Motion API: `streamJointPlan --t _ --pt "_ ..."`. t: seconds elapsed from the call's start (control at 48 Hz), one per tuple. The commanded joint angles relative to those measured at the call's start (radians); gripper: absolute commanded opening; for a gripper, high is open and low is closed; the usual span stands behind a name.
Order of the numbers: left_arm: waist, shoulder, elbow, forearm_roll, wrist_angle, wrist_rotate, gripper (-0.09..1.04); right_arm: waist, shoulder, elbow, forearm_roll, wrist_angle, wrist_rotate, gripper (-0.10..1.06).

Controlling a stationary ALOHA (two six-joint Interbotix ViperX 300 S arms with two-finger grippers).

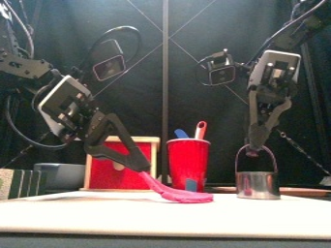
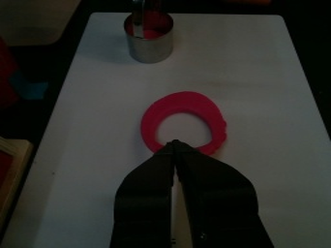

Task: Get the cutter from the drawer then cut the dough then place the extra dough in the bowl
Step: Place the extra dough in the bowl

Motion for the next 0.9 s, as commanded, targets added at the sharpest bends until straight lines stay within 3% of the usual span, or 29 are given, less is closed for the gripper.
streamJointPlan --t 0.021,0.104,0.375,0.542,0.708,0.896 --pt "0.002 -0.028 -0.017 0.0 -0.005 0.0 0.46 0.002 -0.023 -0.029 0.0 -0.026 0.0 0.9" --pt "0.003 -0.028 -0.017 0.0 -0.005 0.0 0.46 -0.003 -0.023 -0.038 0.002 -0.072 0.0 0.9" --pt "0.066 0.0 -0.044 0.014 -0.006 0.008 0.48 -0.021 -0.014 -0.015 -0.02 -0.42 -0.003 0.9" --pt "0.112 0.008 -0.087 0.074 0.051 0.067 0.49 -0.025 0.009 0.009 -0.023 -0.614 -0.005 0.9" --pt "0.137 0.017 -0.15 0.112 0.241 0.167 0.56 -0.025 0.011 0.034 -0.02 -0.669 -0.005 0.9" --pt "0.146 0.015 -0.186 0.112 0.304 0.201 0.68 -0.025 0.012 0.044 -0.017 -0.693 -0.005 0.9"
